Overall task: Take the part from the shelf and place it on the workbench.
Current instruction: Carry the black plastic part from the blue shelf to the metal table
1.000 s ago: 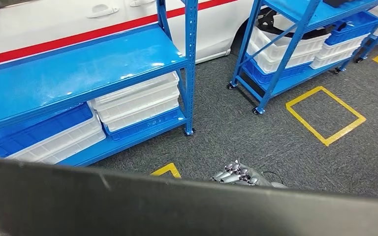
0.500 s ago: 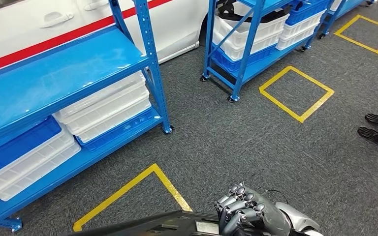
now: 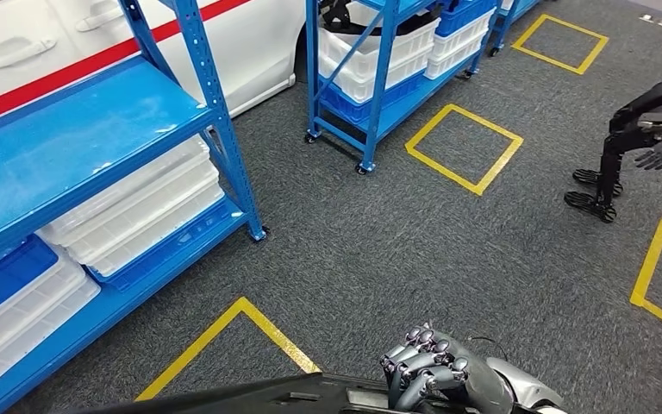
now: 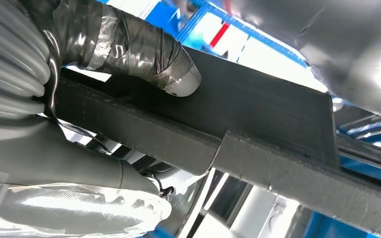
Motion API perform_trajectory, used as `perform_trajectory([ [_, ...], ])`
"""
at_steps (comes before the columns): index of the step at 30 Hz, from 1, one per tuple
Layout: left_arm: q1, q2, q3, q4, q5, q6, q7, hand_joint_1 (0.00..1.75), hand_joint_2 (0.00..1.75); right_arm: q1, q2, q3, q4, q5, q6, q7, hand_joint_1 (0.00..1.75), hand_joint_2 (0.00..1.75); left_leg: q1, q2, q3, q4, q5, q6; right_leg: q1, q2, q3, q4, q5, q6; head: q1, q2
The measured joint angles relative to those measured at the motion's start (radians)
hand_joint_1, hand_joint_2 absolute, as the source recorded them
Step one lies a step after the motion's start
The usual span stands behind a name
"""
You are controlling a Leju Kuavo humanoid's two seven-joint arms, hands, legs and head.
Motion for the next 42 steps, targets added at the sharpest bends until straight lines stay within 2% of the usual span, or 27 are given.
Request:
perform_trajectory([
  [2, 0.004, 0.000, 0.002, 0.000, -0.001, 0.006, 0.008, 0.00, 1.75, 0.013, 0.000, -0.009, 0.000, 0.003, 0.005, 0.000, 1.75, 1.75, -0.002, 0.025, 0.000, 0.002, -0.004, 0.001, -0.006, -0.016, -0.051, 0.103, -0.034, 0.007, 0.000, 0.000],
  [3, 0.004, 0.000, 0.003, 0.000, -0.002, 0.008, 0.011, 0.00, 1.75, 0.021, 0.000, -0.015, 0.000, 0.006, 0.009, 0.000, 1.75, 1.75, -0.002, 0.037, 0.001, 0.004, -0.006, 0.000, -0.008, -0.019, -0.052, 0.107, -0.024, 0.009, 0.000, 0.000],
  [5, 0.003, -0.001, 0.004, 0.000, -0.006, 0.009, 0.016, 0.00, 1.75, 0.033, 0.000, -0.024, -0.003, 0.010, 0.017, 0.000, 1.75, 1.75, -0.002, 0.059, 0.004, 0.010, -0.015, -0.006, -0.013, -0.038, 0.004, 0.003, 0.038, 0.011, 0.000, 0.000],
  [7, 0.003, -0.001, 0.004, 0.000, -0.011, 0.009, 0.021, 0.00, 1.75, 0.039, 0.000, -0.031, -0.006, 0.011, 0.024, -0.001, 1.75, 1.75, -0.006, 0.076, 0.008, 0.019, -0.027, -0.017, -0.009, -0.072, 0.071, -0.120, 0.079, 0.005, 0.000, 0.000],
  [9, 0.001, -0.002, 0.004, 0.000, -0.017, 0.006, 0.026, 0.00, 1.75, 0.047, 0.000, -0.040, -0.009, 0.011, 0.029, -0.001, 1.75, 1.75, -0.010, 0.091, 0.012, 0.024, -0.035, -0.029, -0.002, -0.078, 0.087, -0.155, 0.081, -0.007, 0.000, 0.000],
  [11, -0.002, -0.002, 0.004, 0.000, -0.022, 0.000, 0.031, 0.00, 1.75, 0.058, 0.000, -0.051, -0.014, 0.011, 0.031, -0.001, 1.75, 1.75, -0.009, 0.102, 0.015, 0.026, -0.041, -0.039, -0.003, -0.057, 0.084, -0.156, 0.084, -0.019, 0.000, 0.000],
  [13, -0.004, -0.004, 0.004, 0.000, -0.027, -0.003, 0.034, 0.00, 1.75, 0.064, 0.000, -0.060, -0.021, 0.012, 0.033, -0.001, 1.75, 1.75, -0.004, 0.072, 0.000, 0.065, -0.074, -0.048, -0.006, -0.040, 0.083, -0.161, 0.090, -0.032, 0.000, 0.000],
  [15, -0.003, -0.006, 0.004, 0.000, -0.030, -0.004, 0.036, 0.00, 1.75, 0.067, 0.000, -0.066, -0.025, 0.013, 0.033, -0.002, 1.75, 1.75, -0.001, 0.022, -0.052, 0.184, -0.143, -0.053, -0.006, -0.022, 0.080, -0.162, 0.092, -0.040, -0.001, 0.000],
  [16, 0.000, -0.006, 0.004, 0.000, -0.030, -0.004, 0.037, 0.00, 1.75, 0.068, 0.000, -0.067, -0.026, 0.013, 0.033, -0.002, 1.75, 1.75, 0.000, 0.010, -0.087, 0.256, -0.173, -0.053, -0.004, -0.011, 0.079, -0.162, 0.092, -0.042, -0.001, 0.000],
  [17, 0.002, -0.006, 0.004, 0.000, -0.030, -0.004, 0.038, 0.00, 1.75, 0.070, 0.000, -0.069, -0.026, 0.013, 0.033, -0.001, 1.75, 1.75, 0.000, 0.004, -0.114, 0.310, -0.188, -0.053, -0.002, 0.001, 0.078, -0.161, 0.093, -0.043, -0.001, 0.000],
  [18, 0.004, -0.007, 0.004, 0.000, -0.030, -0.004, 0.038, 0.00, 1.75, 0.072, 0.000, -0.069, -0.026, 0.013, 0.033, -0.001, 1.75, 1.75, 0.000, 0.001, -0.127, 0.330, -0.182, -0.051, 0.000, 0.013, 0.079, -0.160, 0.093, -0.043, -0.001, 0.000],
  [19, 0.005, -0.007, 0.004, 0.000, -0.030, -0.004, 0.039, 0.00, 1.75, 0.073, 0.000, -0.070, -0.026, 0.013, 0.033, -0.001, 1.75, 1.75, -0.001, -0.001, -0.120, 0.308, -0.155, -0.048, 0.002, 0.025, 0.080, -0.159, 0.093, -0.043, -0.001, 0.000],
  [20, 0.005, -0.008, 0.004, 0.000, -0.030, -0.004, 0.039, 0.00, 1.75, 0.073, 0.000, -0.070, -0.026, 0.013, 0.033, -0.001, 1.75, 1.75, -0.001, -0.008, -0.096, 0.249, -0.115, -0.042, 0.003, 0.037, 0.083, -0.159, 0.093, -0.043, -0.001, 0.000],
  [22, 0.004, -0.007, 0.004, 0.000, -0.031, -0.005, 0.039, 0.00, 1.75, 0.073, 0.000, -0.072, -0.027, 0.013, 0.033, -0.001, 1.75, 1.75, -0.002, -0.053, -0.038, 0.111, -0.048, -0.030, 0.004, 0.059, 0.086, -0.158, 0.093, -0.040, 0.000, 0.000],
  [24, 0.005, -0.006, 0.004, 0.000, -0.031, -0.005, 0.039, 0.00, 1.75, 0.074, 0.000, -0.073, -0.028, 0.013, 0.033, -0.001, 1.75, 1.75, -0.004, -0.088, -0.014, 0.046, -0.031, -0.023, 0.000, 0.081, 0.079, -0.156, 0.095, -0.030, 0.000, 0.000],
  [25, 0.005, -0.006, 0.004, 0.000, -0.031, -0.005, 0.040, 0.00, 1.75, 0.076, 0.000, -0.074, -0.029, 0.013, 0.033, -0.001, 1.75, 1.75, -0.006, -0.087, -0.012, 0.040, -0.032, -0.021, -0.002, 0.093, 0.074, -0.156, 0.098, -0.022, 0.000, 0.000],
  [26, 0.004, -0.006, 0.004, 0.000, -0.031, -0.005, 0.040, 0.00, 1.75, 0.078, 0.000, -0.075, -0.030, 0.013, 0.033, -0.001, 1.75, 1.75, -0.006, -0.076, -0.011, 0.036, -0.029, -0.017, -0.005, 0.104, 0.070, -0.157, 0.101, -0.014, -0.001, 0.000],
  [28, 0.000, -0.006, 0.004, 0.000, -0.031, -0.005, 0.040, 0.00, 1.75, 0.081, 0.000, -0.078, -0.033, 0.013, 0.033, -0.001, 1.75, 1.75, -0.003, -0.050, -0.006, 0.024, -0.019, -0.005, -0.003, 0.082, 0.055, -0.132, 0.084, -0.004, 0.000, 0.000],
  [31, 0.004, -0.007, 0.004, 0.000, -0.031, -0.005, 0.040, 0.00, 1.75, 0.082, 0.000, -0.081, -0.035, 0.013, 0.033, -0.001, 1.75, 1.75, -0.007, -0.007, -0.005, 0.017, -0.013, 0.006, -0.002, -0.002, -0.025, 0.036, -0.012, 0.003, 0.000, 0.000],
  [32, 0.005, -0.007, 0.004, 0.000, -0.031, -0.005, 0.040, 0.00, 1.75, 0.082, 0.000, -0.081, -0.035, 0.013, 0.033, 0.000, 1.75, 1.75, -0.009, 0.007, -0.006, 0.018, -0.014, 0.006, -0.004, -0.013, -0.053, 0.095, -0.035, 0.006, 0.000, 0.000],
  [33, 0.006, -0.007, 0.004, 0.000, -0.031, -0.005, 0.040, 0.00, 1.75, 0.083, 0.000, -0.082, -0.035, 0.013, 0.033, 0.000, 1.75, 1.75, -0.010, 0.021, -0.007, 0.019, -0.016, 0.006, -0.007, -0.017, -0.066, 0.124, -0.041, 0.009, 0.000, 0.000],
  [34, 0.006, -0.007, 0.004, 0.000, -0.031, -0.005, 0.040, 0.00, 1.75, 0.083, 0.000, -0.082, -0.035, 0.013, 0.033, -0.001, 1.75, 1.75, -0.010, 0.034, -0.006, 0.021, -0.018, 0.005, -0.008, -0.021, -0.058, 0.114, -0.026, 0.011, 0.000, 0.000],
  [36, 0.004, -0.008, 0.004, 0.000, -0.033, -0.005, 0.040, 0.00, 1.75, 0.084, 0.000, -0.085, -0.035, 0.013, 0.038, -0.001, 1.75, 1.75, -0.010, 0.055, -0.001, 0.022, -0.024, -0.001, -0.009, -0.043, 0.015, -0.012, 0.037, 0.009, 0.000, 0.000],
  [38, 0.002, -0.008, 0.004, 0.000, -0.037, -0.006, 0.040, 0.00, 1.75, 0.083, 0.001, -0.090, -0.035, 0.012, 0.048, -0.001, 1.75, 1.75, -0.015, 0.072, 0.005, 0.026, -0.032, -0.010, -0.002, -0.071, 0.081, -0.130, 0.073, -0.001, 0.000, 0.000],
  [39, 0.002, -0.009, 0.004, 0.000, -0.040, -0.008, 0.039, 0.00, 1.75, 0.083, 0.003, -0.092, -0.035, 0.012, 0.053, 0.000, 1.75, 1.75, -0.017, 0.079, 0.007, 0.027, -0.035, -0.015, 0.001, -0.078, 0.093, -0.154, 0.076, -0.007, 0.000, 0.000],
  [41, 0.000, -0.009, 0.004, 0.000, -0.049, -0.012, 0.036, 0.00, 1.75, 0.083, 0.007, -0.095, -0.036, 0.012, 0.061, 0.000, 1.75, 1.75, -0.018, 0.093, 0.009, 0.027, -0.038, -0.025, 0.004, -0.061, 0.090, -0.157, 0.077, -0.018, 0.000, 0.000],
  [42, -0.002, -0.009, 0.004, 0.000, -0.054, -0.015, 0.034, 0.00, 1.75, 0.083, 0.011, -0.095, -0.035, 0.013, 0.063, 0.000, 1.75, 1.75, -0.016, 0.090, 0.009, 0.031, -0.043, -0.030, 0.002, -0.053, 0.090, -0.160, 0.079, -0.023, 0.000, 0.000],
])
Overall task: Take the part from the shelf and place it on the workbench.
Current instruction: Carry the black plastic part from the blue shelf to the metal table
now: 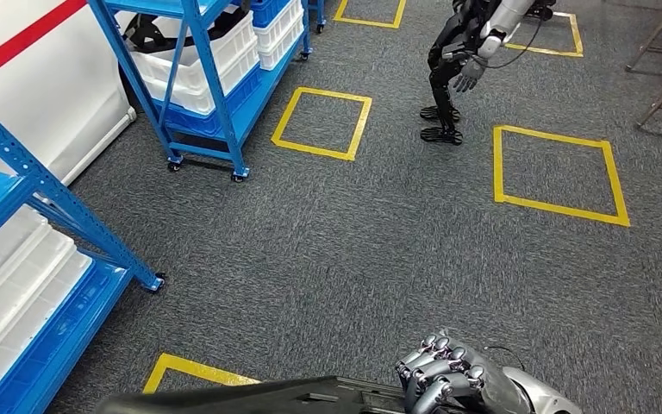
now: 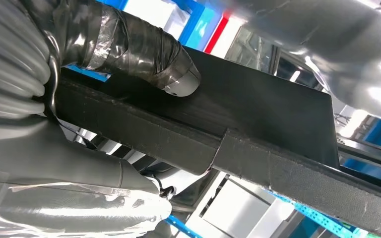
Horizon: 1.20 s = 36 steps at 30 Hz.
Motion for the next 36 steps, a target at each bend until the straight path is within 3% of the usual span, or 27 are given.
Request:
perform_trajectory([
  [2, -0.002, 0.000, 0.000, 0.000, -0.009, -0.008, -0.005, 0.00, 1.75, -0.004, 0.009, 0.000, 0.000, 0.002, 0.003, 0.000, 1.75, 1.75, 0.004, -0.038, -0.022, 0.052, -0.039, -0.010, -0.005, 0.015, 0.000, -0.007, 0.006, -0.012, 0.000, 0.000],
  [4, 0.000, 0.000, 0.000, 0.000, -0.013, -0.015, -0.007, 0.00, 1.75, -0.009, 0.018, 0.001, 0.001, 0.002, 0.006, 0.001, 1.75, 1.75, 0.007, -0.081, -0.081, 0.176, -0.105, -0.017, -0.004, 0.031, -0.002, -0.009, 0.008, -0.020, 0.000, 0.000],
  [5, 0.003, 0.001, 0.000, 0.000, -0.015, -0.016, -0.007, 0.00, 1.75, -0.010, 0.022, 0.001, 0.002, 0.002, 0.009, 0.001, 1.75, 1.75, 0.008, -0.088, -0.111, 0.236, -0.128, -0.019, -0.003, 0.040, -0.003, -0.008, 0.009, -0.022, 0.000, 0.000],
  [6, 0.006, 0.001, 0.000, 0.000, -0.017, -0.018, -0.007, 0.00, 1.75, -0.012, 0.027, 0.002, 0.004, 0.002, 0.013, 0.001, 1.75, 1.75, 0.009, -0.090, -0.131, 0.275, -0.135, -0.021, -0.002, 0.050, -0.003, -0.008, 0.009, -0.022, 0.000, 0.000],
  [7, 0.008, 0.001, 0.000, 0.000, -0.018, -0.020, -0.007, 0.00, 1.75, -0.015, 0.032, 0.004, 0.006, 0.001, 0.017, 0.002, 1.75, 1.75, 0.011, -0.090, -0.136, 0.279, -0.122, -0.022, -0.001, 0.061, -0.003, -0.007, 0.009, -0.022, 0.000, 0.000],
  [9, 0.008, 0.000, 0.000, 0.000, -0.018, -0.028, -0.009, 0.00, 1.75, -0.029, 0.047, 0.008, 0.014, -0.009, 0.027, 0.007, 1.75, 1.75, 0.015, -0.101, -0.097, 0.185, -0.052, -0.021, -0.002, 0.084, -0.001, -0.005, 0.009, -0.021, 0.000, 0.000],
  [10, 0.007, 0.000, 0.000, 0.000, -0.019, -0.033, -0.011, 0.00, 1.75, -0.036, 0.055, 0.009, 0.018, -0.016, 0.031, 0.012, 1.75, 1.75, 0.018, -0.122, -0.067, 0.119, -0.020, -0.020, -0.001, 0.095, 0.000, -0.004, 0.009, -0.018, 0.000, 0.000],
  [12, 0.007, 0.000, 0.000, 0.000, -0.022, -0.041, -0.014, 0.00, 1.75, -0.051, 0.070, 0.010, 0.026, -0.028, 0.039, 0.026, 1.75, 1.75, 0.020, -0.158, -0.028, 0.027, 0.010, -0.015, -0.001, 0.115, -0.004, 0.000, 0.010, -0.008, 0.000, 0.000],
  [13, 0.007, 0.000, 0.000, 0.000, -0.023, -0.043, -0.015, 0.00, 1.75, -0.058, 0.075, 0.010, 0.030, -0.031, 0.040, 0.033, 1.75, 1.75, 0.020, -0.165, -0.023, 0.015, 0.007, -0.011, -0.001, 0.125, -0.008, 0.001, 0.013, -0.001, 0.000, 0.000],
  [15, 0.006, 0.000, 0.000, 0.000, -0.027, -0.047, -0.016, 0.00, 1.75, -0.068, 0.084, 0.011, 0.035, -0.035, 0.041, 0.047, 1.75, 1.75, 0.019, -0.147, -0.022, 0.010, 0.011, 0.002, -0.003, 0.137, -0.016, 0.001, 0.017, 0.012, 0.000, 0.000],
  [17, 0.004, 0.000, 0.000, -0.001, -0.029, -0.053, -0.018, 0.00, 1.75, -0.078, 0.090, 0.012, 0.041, -0.036, 0.039, 0.058, 1.75, 1.75, 0.020, -0.124, -0.021, 0.004, 0.019, 0.018, -0.002, 0.101, -0.034, 0.037, -0.008, 0.020, 0.000, 0.000],
  [19, 0.005, 0.000, 0.003, -0.001, -0.029, -0.059, -0.020, 0.00, 1.75, -0.089, 0.098, 0.017, 0.047, -0.038, 0.034, 0.067, 1.75, 1.75, 0.018, -0.099, -0.022, 0.001, 0.021, 0.027, -0.001, 0.050, -0.088, 0.154, -0.075, 0.026, 0.000, 0.000],
  [20, 0.007, 0.000, 0.005, -0.001, -0.030, -0.061, -0.021, 0.00, 1.75, -0.093, 0.103, 0.020, 0.050, -0.038, 0.031, 0.070, 1.75, 1.75, 0.015, -0.086, -0.022, 0.001, 0.021, 0.029, -0.003, 0.039, -0.121, 0.224, -0.107, 0.029, 0.000, 0.000],
  [21, 0.008, 0.000, 0.008, -0.001, -0.030, -0.063, -0.023, 0.00, 1.75, -0.095, 0.107, 0.022, 0.054, -0.038, 0.027, 0.072, 1.75, 1.75, 0.013, -0.073, -0.023, 0.002, 0.020, 0.029, -0.005, 0.035, -0.145, 0.277, -0.125, 0.030, 0.000, 0.000],
  [22, 0.008, 0.000, 0.011, -0.001, -0.030, -0.064, -0.023, 0.00, 1.75, -0.095, 0.110, 0.024, 0.057, -0.037, 0.024, 0.073, 1.75, 1.75, 0.011, -0.062, -0.023, 0.002, 0.019, 0.030, -0.006, 0.033, -0.152, 0.294, -0.122, 0.031, 0.000, 0.000],
  [23, 0.008, 0.000, 0.013, -0.001, -0.030, -0.064, -0.024, 0.00, 1.75, -0.095, 0.114, 0.026, 0.060, -0.037, 0.022, 0.074, 1.75, 1.75, 0.010, -0.051, -0.022, 0.002, 0.018, 0.029, -0.006, 0.030, -0.137, 0.268, -0.101, 0.030, 0.000, 0.000],
  [24, 0.007, 0.000, 0.014, -0.001, -0.030, -0.065, -0.024, 0.00, 1.75, -0.095, 0.116, 0.027, 0.062, -0.036, 0.021, 0.075, 1.75, 1.75, 0.009, -0.041, -0.019, 0.002, 0.016, 0.028, -0.006, 0.023, -0.104, 0.208, -0.069, 0.027, 0.000, 0.000],
  [26, 0.006, 0.000, 0.015, -0.001, -0.030, -0.068, -0.025, 0.00, 1.75, -0.099, 0.120, 0.027, 0.064, -0.036, 0.019, 0.076, 1.75, 1.75, 0.006, -0.024, -0.013, 0.003, 0.010, 0.022, 0.002, -0.016, -0.025, 0.063, -0.017, 0.015, 0.000, 0.000],
  [28, 0.006, 0.000, 0.016, -0.001, -0.030, -0.070, -0.025, 0.00, 1.75, -0.105, 0.125, 0.028, 0.064, -0.034, 0.016, 0.078, 1.75, 1.75, 0.003, -0.008, -0.009, 0.005, 0.005, 0.013, 0.013, -0.037, 0.006, 0.000, -0.007, 0.005, 0.000, 0.000],
  [30, 0.005, -0.001, 0.017, -0.001, -0.030, -0.073, -0.027, 0.00, 1.75, -0.107, 0.129, 0.031, 0.064, -0.032, 0.011, 0.079, 1.75, 1.75, 0.003, 0.008, -0.006, 0.004, 0.000, 0.004, 0.013, -0.017, 0.006, -0.005, -0.004, -0.003, 0.000, 0.000],
  [31, 0.003, -0.001, 0.017, -0.001, -0.030, -0.075, -0.029, 0.00, 1.75, -0.107, 0.130, 0.033, 0.064, -0.031, 0.007, 0.079, 1.75, 1.75, 0.004, 0.003, -0.006, 0.009, -0.008, -0.001, 0.011, -0.007, 0.008, -0.011, -0.001, -0.008, 0.000, 0.000],
  [33, 0.001, -0.001, 0.020, -0.001, -0.030, -0.080, -0.033, 0.00, 1.75, -0.110, 0.134, 0.039, 0.064, -0.029, -0.001, 0.078, 1.75, 1.75, 0.008, -0.036, -0.031, 0.072, -0.052, -0.009, 0.004, 0.011, 0.011, -0.021, 0.007, -0.019, 0.000, 0.000],
  [34, 0.002, -0.001, 0.022, -0.001, -0.030, -0.083, -0.036, 0.00, 1.75, -0.111, 0.137, 0.043, 0.065, -0.029, -0.004, 0.078, 1.75, 1.75, 0.010, -0.063, -0.059, 0.134, -0.086, -0.011, 0.004, 0.020, 0.010, -0.021, 0.008, -0.021, 0.000, 0.000],
  [36, 0.006, 0.000, 0.028, -0.002, -0.030, -0.088, -0.040, 0.00, 1.75, -0.113, 0.141, 0.051, 0.066, -0.029, -0.007, 0.078, 1.75, 1.75, 0.013, -0.086, -0.122, 0.262, -0.136, -0.016, 0.004, 0.043, 0.008, -0.018, 0.008, -0.023, 0.000, 0.000],
])
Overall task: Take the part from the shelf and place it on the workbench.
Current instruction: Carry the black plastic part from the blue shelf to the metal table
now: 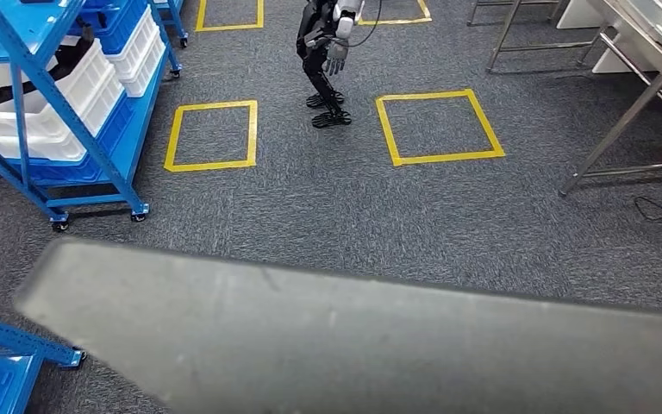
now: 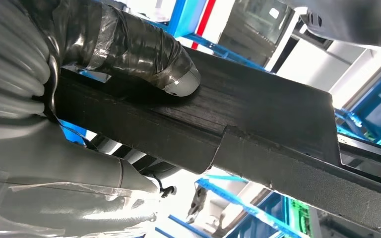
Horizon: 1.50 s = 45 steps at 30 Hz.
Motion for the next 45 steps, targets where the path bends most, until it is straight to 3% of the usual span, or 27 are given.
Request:
perform_trajectory([
  [1, 0.002, 0.000, 0.003, 0.000, -0.001, -0.002, -0.001, 0.00, 1.75, 0.000, 0.000, 0.003, 0.001, 0.000, -0.001, 0.000, 1.75, 1.75, 0.001, -0.003, -0.018, 0.029, 0.001, -0.002, 0.000, 0.012, 0.000, 0.002, 0.000, 0.000, 0.000, 0.000],
  [2, 0.002, 0.000, 0.006, 0.000, -0.001, -0.004, -0.002, 0.00, 1.75, 0.000, 0.001, 0.004, 0.002, 0.000, -0.002, 0.000, 1.75, 1.75, 0.002, -0.004, -0.017, 0.019, 0.022, -0.003, -0.001, 0.024, 0.000, 0.004, -0.001, 0.002, 0.000, 0.000],
  [4, 0.002, 0.000, 0.010, 0.000, -0.005, -0.007, -0.004, 0.00, 1.75, -0.001, 0.001, 0.006, 0.004, -0.001, -0.004, 0.001, 1.75, 1.75, 0.008, -0.023, 0.028, -0.096, 0.098, -0.005, -0.003, 0.047, 0.004, 0.008, -0.004, 0.007, 0.000, 0.000],
  [6, 0.002, 0.000, 0.012, 0.000, -0.010, -0.009, -0.006, 0.00, 1.75, -0.005, 0.002, 0.008, 0.004, -0.003, -0.006, 0.003, 1.75, 1.75, 0.013, -0.070, 0.076, -0.210, 0.143, -0.003, -0.004, 0.069, 0.001, 0.014, -0.007, 0.018, 0.000, 0.000],
  [8, 0.001, 0.000, 0.013, 0.000, -0.016, -0.013, -0.007, 0.00, 1.75, -0.010, 0.003, 0.010, 0.005, -0.006, -0.006, 0.008, 1.75, 1.75, 0.012, -0.089, 0.089, -0.241, 0.145, 0.006, -0.005, 0.092, -0.007, 0.015, -0.003, 0.033, 0.000, 0.000],
  [9, 0.001, 0.000, 0.013, 0.000, -0.018, -0.015, -0.008, 0.00, 1.75, -0.011, 0.003, 0.011, 0.005, -0.008, -0.006, 0.009, 1.75, 1.75, 0.011, -0.079, 0.089, -0.242, 0.148, 0.014, -0.007, 0.102, -0.012, 0.014, 0.001, 0.040, 0.000, 0.000],
  [10, 0.000, -0.001, 0.013, 0.000, -0.020, -0.017, -0.010, 0.00, 1.75, -0.011, 0.003, 0.011, 0.005, -0.010, -0.006, 0.010, 1.75, 1.75, 0.010, -0.067, 0.089, -0.245, 0.152, 0.021, -0.009, 0.101, -0.016, 0.018, 0.000, 0.044, 0.000, 0.000],
  [12, -0.002, -0.001, 0.014, 0.000, -0.021, -0.020, -0.014, 0.00, 1.75, -0.015, 0.003, 0.011, 0.005, -0.015, -0.005, 0.011, 1.75, 1.75, 0.010, -0.043, 0.088, -0.251, 0.159, 0.037, -0.008, 0.058, -0.041, 0.069, -0.033, 0.051, 0.001, 0.000],
  [14, 0.000, -0.001, 0.015, -0.001, -0.022, -0.021, -0.018, 0.00, 1.75, -0.019, 0.002, 0.011, 0.006, -0.019, -0.004, 0.011, 1.75, 1.75, 0.004, -0.016, 0.086, -0.253, 0.160, 0.046, -0.007, 0.005, -0.101, 0.196, -0.103, 0.056, 0.001, 0.000],
  [15, 0.002, -0.001, 0.017, -0.001, -0.022, -0.021, -0.019, 0.00, 1.75, -0.020, 0.002, 0.011, 0.007, -0.021, -0.003, 0.011, 1.75, 1.75, 0.001, -0.002, 0.085, -0.253, 0.159, 0.047, -0.008, -0.005, -0.133, 0.263, -0.131, 0.058, 0.001, 0.000],
  [17, 0.003, -0.001, 0.020, -0.001, -0.023, -0.022, -0.019, 0.00, 1.75, -0.019, 0.002, 0.011, 0.008, -0.024, -0.001, 0.012, 1.75, 1.75, -0.004, 0.023, 0.086, -0.252, 0.158, 0.049, -0.008, -0.010, -0.151, 0.307, -0.132, 0.056, 0.001, 0.000],
  [18, 0.001, -0.001, 0.020, -0.001, -0.023, -0.023, -0.020, 0.00, 1.75, -0.019, 0.002, 0.011, 0.008, -0.024, -0.001, 0.011, 1.75, 1.75, -0.006, 0.033, 0.088, -0.252, 0.157, 0.049, -0.006, -0.014, -0.128, 0.265, -0.104, 0.052, 0.001, 0.000],
  [20, -0.001, -0.002, 0.021, -0.001, -0.024, -0.025, -0.020, 0.00, 1.75, -0.019, 0.001, 0.011, 0.008, -0.025, 0.000, 0.011, 1.75, 1.75, -0.009, 0.052, 0.094, -0.252, 0.152, 0.047, 0.005, -0.044, -0.046, 0.116, -0.042, 0.036, 0.001, 0.000],
  [22, -0.002, -0.005, 0.021, -0.001, -0.024, -0.025, -0.020, 0.00, 1.75, -0.020, 0.000, 0.011, 0.008, -0.026, 0.000, 0.011, 1.75, 1.75, -0.012, 0.067, 0.097, -0.252, 0.148, 0.041, 0.018, -0.071, 0.003, 0.021, -0.017, 0.022, 0.001, 0.000],
  [25, -0.004, -0.007, 0.021, -0.001, -0.024, -0.025, -0.020, 0.00, 1.75, -0.018, -0.001, 0.011, 0.007, -0.027, 0.001, 0.011, 1.75, 1.75, -0.013, 0.087, 0.102, -0.252, 0.142, 0.029, 0.019, -0.053, 0.007, 0.002, -0.011, 0.013, 0.001, 0.000],
  [27, -0.006, -0.007, 0.021, -0.001, -0.024, -0.026, -0.021, 0.00, 1.75, -0.019, -0.002, 0.011, 0.006, -0.028, 0.002, 0.010, 1.75, 1.75, -0.011, 0.058, 0.089, -0.213, 0.112, 0.021, 0.010, -0.035, 0.013, -0.013, 0.000, 0.004, 0.001, 0.000],
  [29, -0.005, -0.007, 0.022, -0.001, -0.024, -0.026, -0.021, 0.00, 1.75, -0.020, -0.002, 0.011, 0.005, -0.029, 0.004, 0.010, 1.75, 1.75, -0.007, 0.011, 0.035, -0.095, 0.048, 0.014, 0.005, -0.017, 0.015, -0.019, 0.004, -0.002, 0.000, 0.000],
  [30, -0.003, -0.006, 0.022, -0.001, -0.024, -0.026, -0.020, 0.00, 1.75, -0.020, -0.002, 0.011, 0.006, -0.029, 0.005, 0.010, 1.75, 1.75, -0.005, 0.001, 0.002, -0.025, 0.019, 0.011, 0.005, -0.008, 0.014, -0.018, 0.004, -0.003, 0.000, 0.000],
  [31, -0.001, -0.006, 0.023, -0.001, -0.024, -0.026, -0.020, 0.00, 1.75, -0.019, -0.002, 0.011, 0.006, -0.029, 0.006, 0.011, 1.75, 1.75, -0.003, -0.003, -0.024, 0.024, 0.005, 0.007, 0.005, 0.004, 0.013, -0.015, 0.003, -0.002, 0.000, 0.000],
  [32, 0.001, -0.006, 0.024, -0.001, -0.024, -0.026, -0.020, 0.00, 1.75, -0.018, -0.002, 0.011, 0.007, -0.029, 0.006, 0.011, 1.75, 1.75, -0.001, -0.004, -0.035, 0.039, 0.013, 0.005, 0.004, 0.016, 0.012, -0.012, 0.002, 0.000, 0.000, 0.000],
  [34, 0.001, -0.006, 0.025, -0.001, -0.024, -0.026, -0.020, 0.00, 1.75, -0.018, -0.002, 0.011, 0.007, -0.029, 0.006, 0.011, 1.75, 1.75, 0.005, -0.014, 0.002, -0.054, 0.083, -0.001, -0.001, 0.040, 0.014, -0.002, -0.004, 0.007, 0.000, 0.000],
  [36, 0.001, -0.006, 0.027, -0.001, -0.024, -0.026, -0.021, 0.00, 1.75, -0.018, -0.002, 0.011, 0.008, -0.029, 0.006, 0.011, 1.75, 1.75, 0.011, -0.051, 0.062, -0.187, 0.140, -0.004, -0.005, 0.063, 0.014, 0.009, -0.011, 0.018, 0.000, 0.000],
  [38, 0.000, -0.006, 0.028, -0.001, -0.024, -0.026, -0.021, 0.00, 1.75, -0.019, -0.002, 0.011, 0.008, -0.029, 0.006, 0.011, 1.75, 1.75, 0.010, -0.073, 0.086, -0.239, 0.148, 0.004, -0.006, 0.082, 0.009, 0.010, -0.011, 0.032, 0.000, 0.000],
  [40, -0.002, -0.006, 0.029, -0.001, -0.024, -0.026, -0.021, 0.00, 1.75, -0.017, -0.003, 0.011, 0.008, -0.029, 0.005, 0.011, 1.75, 1.75, 0.007, -0.056, 0.089, -0.247, 0.154, 0.020, -0.009, 0.097, 0.004, 0.007, -0.006, 0.045, 0.000, 0.000],
  [42, -0.005, -0.006, 0.029, -0.002, -0.024, -0.026, -0.021, 0.00, 1.75, -0.017, -0.003, 0.011, 0.008, -0.029, 0.004, 0.010, 1.75, 1.75, 0.009, -0.035, 0.088, -0.253, 0.161, 0.036, -0.009, 0.066, -0.013, 0.037, -0.026, 0.054, 0.001, 0.000],
  [44, -0.002, -0.006, 0.031, -0.002, -0.024, -0.026, -0.021, 0.00, 1.75, -0.016, -0.004, 0.011, 0.008, -0.030, 0.004, 0.007, 1.75, 1.75, 0.008, -0.012, 0.086, -0.255, 0.163, 0.044, -0.007, 0.015, -0.065, 0.145, -0.088, 0.060, 0.001, 0.000],
  [45, 0.000, -0.006, 0.032, -0.002, -0.024, -0.026, -0.021, 0.00, 1.75, -0.013, -0.005, 0.011, 0.008, -0.031, 0.004, 0.002, 1.75, 1.75, 0.007, 0.000, 0.084, -0.255, 0.163, 0.046, -0.008, 0.002, -0.099, 0.215, -0.121, 0.063, 0.001, 0.000],
])
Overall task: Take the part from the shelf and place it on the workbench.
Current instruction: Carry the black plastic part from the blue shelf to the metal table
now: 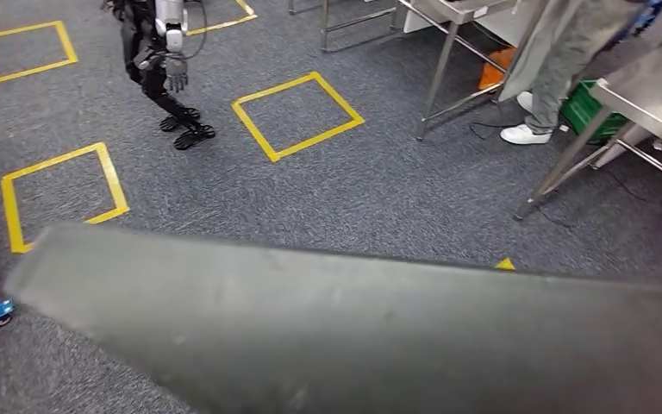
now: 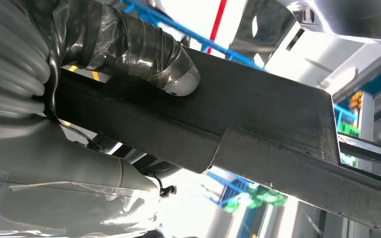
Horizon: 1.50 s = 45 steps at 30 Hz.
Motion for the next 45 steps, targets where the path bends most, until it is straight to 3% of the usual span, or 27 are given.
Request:
perform_trajectory([
  [2, 0.003, 0.000, 0.003, 0.000, 0.000, 0.000, 0.000, 0.00, 1.75, 0.009, -0.004, 0.000, 0.000, -0.001, 0.003, -0.015, 1.75, 1.75, -0.003, 0.024, 0.000, 0.000, -0.002, 0.001, -0.002, -0.009, -0.038, 0.080, -0.020, 0.003, 0.000, 0.000],
  [3, 0.002, 0.000, 0.004, 0.000, 0.000, -0.001, 0.000, 0.00, 1.75, 0.013, -0.007, 0.000, 0.000, -0.002, 0.005, -0.022, 1.75, 1.75, -0.004, 0.035, 0.001, 0.000, -0.003, 0.001, -0.003, -0.011, -0.029, 0.063, -0.001, 0.002, 0.000, 0.000],
  [5, 0.001, -0.001, 0.005, 0.000, -0.002, -0.002, 0.000, 0.00, 1.75, 0.018, -0.013, -0.001, 0.000, -0.002, 0.008, -0.030, 1.75, 1.75, -0.005, 0.053, 0.007, 0.000, -0.007, -0.001, 0.001, -0.037, 0.041, -0.070, 0.066, -0.006, 0.000, 0.000],
  [7, 0.001, -0.003, 0.005, 0.000, -0.003, -0.003, 0.000, 0.00, 1.75, 0.020, -0.017, -0.002, 0.000, -0.003, 0.008, -0.033, 1.75, 1.75, -0.008, 0.070, 0.013, 0.001, -0.012, -0.010, 0.012, -0.076, 0.102, -0.187, 0.104, -0.020, 0.000, 0.000],
  [8, 0.000, -0.003, 0.005, 0.000, -0.003, -0.004, 0.000, 0.00, 1.75, 0.021, -0.018, -0.002, 0.000, -0.003, 0.010, -0.034, 1.75, 1.75, -0.008, 0.078, 0.015, 0.001, -0.015, -0.015, 0.018, -0.085, 0.111, -0.209, 0.107, -0.026, 0.000, 0.000],
  [10, -0.001, -0.005, 0.006, 0.000, -0.004, -0.004, 0.000, 0.00, 1.75, 0.028, -0.021, -0.005, -0.001, -0.003, 0.017, -0.037, 1.75, 1.75, -0.009, 0.095, 0.020, -0.001, -0.018, -0.025, 0.021, -0.067, 0.110, -0.215, 0.108, -0.036, 0.000, 0.000],
  [11, -0.003, -0.006, 0.006, 0.000, -0.004, -0.005, 0.000, 0.00, 1.75, 0.032, -0.021, -0.007, -0.002, -0.003, 0.022, -0.039, 1.75, 1.75, -0.008, 0.091, 0.021, 0.003, -0.024, -0.031, 0.018, -0.056, 0.112, -0.220, 0.112, -0.041, 0.000, 0.000],
  [13, -0.005, -0.008, 0.006, 0.000, -0.006, -0.006, -0.001, 0.00, 1.75, 0.038, -0.022, -0.009, -0.003, -0.001, 0.027, -0.042, 1.75, 1.75, -0.006, 0.050, 0.000, 0.060, -0.064, -0.039, 0.011, -0.036, 0.117, -0.232, 0.121, -0.053, 0.000, 0.000],
  [15, -0.003, -0.009, 0.007, 0.000, -0.007, -0.005, -0.001, 0.00, 1.75, 0.041, -0.022, -0.010, -0.003, 0.000, 0.028, -0.045, 1.75, 1.75, -0.004, 0.006, -0.064, 0.193, -0.131, -0.041, 0.010, -0.015, 0.116, -0.232, 0.122, -0.058, -0.001, 0.000],
  [17, 0.001, -0.009, 0.008, 0.000, -0.007, -0.005, -0.001, 0.00, 1.75, 0.047, -0.022, -0.010, -0.003, 0.001, 0.029, -0.045, 1.75, 1.75, -0.004, -0.004, -0.118, 0.294, -0.158, -0.043, 0.010, 0.010, 0.115, -0.228, 0.120, -0.060, -0.001, 0.000],
  [18, 0.002, -0.010, 0.008, 0.000, -0.007, -0.005, -0.001, 0.00, 1.75, 0.049, -0.022, -0.010, -0.002, 0.002, 0.029, -0.045, 1.75, 1.75, -0.004, -0.005, -0.121, 0.291, -0.141, -0.043, 0.010, 0.023, 0.117, -0.226, 0.118, -0.059, -0.001, 0.000],
  [19, 0.002, -0.010, 0.008, 0.000, -0.007, -0.005, -0.001, 0.00, 1.75, 0.051, -0.022, -0.010, -0.002, 0.002, 0.029, -0.045, 1.75, 1.75, -0.003, -0.009, -0.104, 0.246, -0.105, -0.043, 0.009, 0.036, 0.119, -0.224, 0.116, -0.057, -0.001, 0.000],
  [20, 0.002, -0.010, 0.008, 0.000, -0.007, -0.004, -0.001, 0.00, 1.75, 0.051, -0.022, -0.010, -0.002, 0.002, 0.030, -0.045, 1.75, 1.75, -0.003, -0.021, -0.074, 0.175, -0.062, -0.041, 0.008, 0.048, 0.121, -0.221, 0.114, -0.054, -0.001, 0.000],
  [22, 0.001, -0.011, 0.008, 0.000, -0.009, -0.003, 0.000, 0.00, 1.75, 0.052, -0.022, -0.010, -0.003, 0.005, 0.035, -0.045, 1.75, 1.75, -0.001, -0.062, -0.020, 0.050, -0.012, -0.036, 0.007, 0.069, 0.121, -0.214, 0.108, -0.044, -0.001, 0.000],
  [24, -0.001, -0.011, 0.010, 0.000, -0.012, 0.002, 0.002, 0.00, 1.75, 0.054, -0.022, -0.010, -0.003, 0.010, 0.042, -0.046, 1.75, 1.75, -0.003, -0.079, -0.002, 0.011, -0.009, -0.027, 0.005, 0.089, 0.115, -0.212, 0.108, -0.031, 0.000, 0.000],
  [25, -0.001, -0.011, 0.011, -0.001, -0.013, 0.004, 0.003, 0.00, 1.75, 0.055, -0.022, -0.010, -0.003, 0.012, 0.044, -0.047, 1.75, 1.75, -0.003, -0.070, -0.001, 0.008, -0.007, -0.021, 0.003, 0.098, 0.112, -0.213, 0.110, -0.025, 0.000, 0.000],
  [26, -0.003, -0.013, 0.012, -0.001, -0.015, 0.004, 0.003, 0.00, 1.75, 0.057, -0.022, -0.010, -0.003, 0.013, 0.045, -0.047, 1.75, 1.75, -0.002, -0.059, 0.001, 0.004, -0.004, -0.014, 0.003, 0.098, 0.109, -0.211, 0.109, -0.019, 0.000, 0.000],
  [28, -0.005, -0.017, 0.016, -0.002, -0.015, 0.001, 0.002, 0.00, 1.75, 0.058, -0.022, -0.010, -0.004, 0.014, 0.047, -0.047, 1.75, 1.75, 0.003, -0.036, 0.002, -0.004, 0.003, -0.001, 0.004, 0.056, 0.085, -0.163, 0.078, -0.010, 0.000, 0.000],
  [30, -0.002, -0.018, 0.023, -0.002, -0.011, -0.006, 0.000, 0.00, 1.75, 0.058, -0.022, -0.011, -0.005, 0.015, 0.049, -0.047, 1.75, 1.75, 0.002, -0.011, 0.002, -0.006, 0.002, 0.005, 0.002, 0.004, 0.024, -0.040, 0.010, 0.000, 0.001, 0.000],
  [31, 0.001, -0.019, 0.027, -0.002, -0.008, -0.009, -0.002, 0.00, 1.75, 0.060, -0.022, -0.011, -0.005, 0.015, 0.049, -0.047, 1.75, 1.75, 0.001, 0.002, 0.002, -0.006, 0.000, 0.006, 0.000, -0.005, -0.010, 0.027, -0.017, 0.005, 0.001, 0.000],
  [33, 0.002, -0.019, 0.034, -0.002, -0.005, -0.013, -0.006, 0.00, 1.75, 0.063, -0.021, -0.011, -0.005, 0.015, 0.047, -0.046, 1.75, 1.75, 0.000, 0.027, 0.004, -0.006, -0.004, 0.004, -0.005, -0.011, -0.039, 0.078, -0.017, 0.010, 0.001, 0.000],
  [34, 0.001, -0.020, 0.037, -0.002, -0.004, -0.014, -0.009, 0.00, 1.75, 0.065, -0.021, -0.011, -0.005, 0.015, 0.046, -0.046, 1.75, 1.75, 0.000, 0.038, 0.008, -0.006, -0.006, 0.002, -0.006, -0.016, -0.022, 0.043, 0.013, 0.010, 0.001, 0.000],
  [37, -0.003, -0.025, 0.048, -0.002, 0.000, -0.020, -0.019, 0.00, 1.75, 0.066, -0.021, -0.011, -0.006, 0.015, 0.044, -0.046, 1.75, 1.75, -0.003, 0.064, 0.024, -0.006, -0.018, -0.009, 0.002, -0.064, 0.083, -0.164, 0.105, -0.004, 0.001, 0.000],
  [39, -0.004, -0.028, 0.056, -0.003, 0.003, -0.026, -0.025, 0.00, 1.75, 0.067, -0.021, -0.012, -0.008, 0.014, 0.045, -0.045, 1.75, 1.75, -0.006, 0.079, 0.029, -0.005, -0.024, -0.021, 0.011, -0.077, 0.103, -0.211, 0.112, -0.016, 0.000, 0.000],
  [41, -0.007, -0.031, 0.064, -0.003, 0.003, -0.035, -0.033, 0.00, 1.75, 0.069, -0.021, -0.014, -0.010, 0.013, 0.045, -0.042, 1.75, 1.75, -0.006, 0.091, 0.033, -0.005, -0.030, -0.032, 0.010, -0.055, 0.101, -0.213, 0.115, -0.027, 0.000, 0.000],
  [43, -0.011, -0.034, 0.073, -0.003, 0.003, -0.045, -0.041, 0.00, 1.75, 0.069, -0.022, -0.015, -0.012, 0.012, 0.046, -0.037, 1.75, 1.75, -0.003, 0.062, 0.021, 0.030, -0.057, -0.041, 0.005, -0.037, 0.104, -0.221, 0.122, -0.041, 0.000, 0.000],
  [45, -0.010, -0.037, 0.081, -0.003, 0.003, -0.050, -0.043, 0.00, 1.75, 0.069, -0.021, -0.017, -0.014, 0.010, 0.046, -0.032, 1.75, 1.75, 0.000, 0.014, -0.035, 0.148, -0.121, -0.045, 0.004, -0.019, 0.105, -0.224, 0.124, -0.050, 0.000, 0.000],
])
